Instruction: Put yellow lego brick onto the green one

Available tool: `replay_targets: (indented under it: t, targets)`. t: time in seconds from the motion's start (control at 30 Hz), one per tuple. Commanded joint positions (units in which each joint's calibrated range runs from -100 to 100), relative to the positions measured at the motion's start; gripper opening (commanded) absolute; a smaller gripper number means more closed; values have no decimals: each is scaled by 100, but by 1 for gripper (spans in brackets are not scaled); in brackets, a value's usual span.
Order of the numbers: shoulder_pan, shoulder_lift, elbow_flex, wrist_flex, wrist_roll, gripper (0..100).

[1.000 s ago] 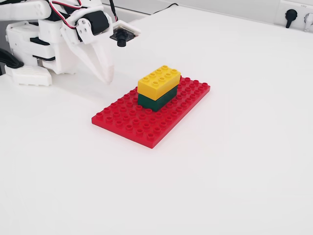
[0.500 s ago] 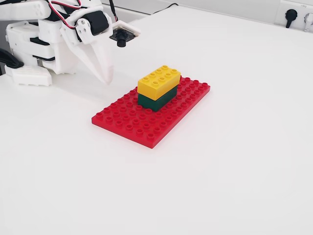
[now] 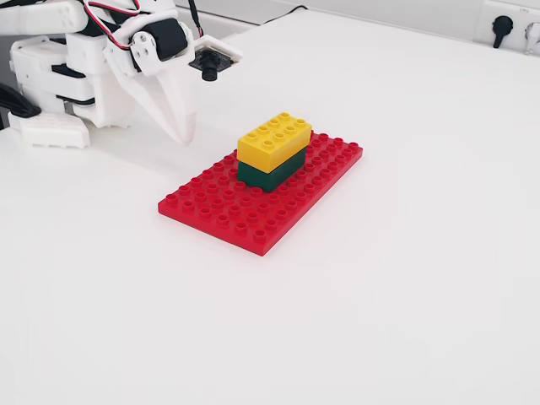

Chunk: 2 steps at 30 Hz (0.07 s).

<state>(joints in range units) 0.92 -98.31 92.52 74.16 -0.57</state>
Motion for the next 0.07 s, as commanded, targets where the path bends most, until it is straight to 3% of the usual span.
replay_targets:
  t: [0.0,0.03]
  targets:
    - [26,24,-2,-2,0,1]
    - [26,24,-2,-2,0,1]
